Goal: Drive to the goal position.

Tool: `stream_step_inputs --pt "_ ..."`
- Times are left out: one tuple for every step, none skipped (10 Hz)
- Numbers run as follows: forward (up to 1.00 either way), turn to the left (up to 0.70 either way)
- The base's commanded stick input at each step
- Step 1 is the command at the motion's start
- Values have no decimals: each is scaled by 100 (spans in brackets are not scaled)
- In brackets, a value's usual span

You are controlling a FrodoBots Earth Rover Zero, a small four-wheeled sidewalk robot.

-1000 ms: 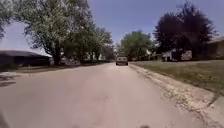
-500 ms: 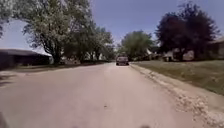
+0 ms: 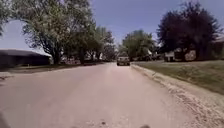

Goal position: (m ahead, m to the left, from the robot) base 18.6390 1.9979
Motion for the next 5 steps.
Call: stream_step_inputs --pt "70 0" --pt "70 0" --pt "70 0" --pt "70 0" --pt "70 0"
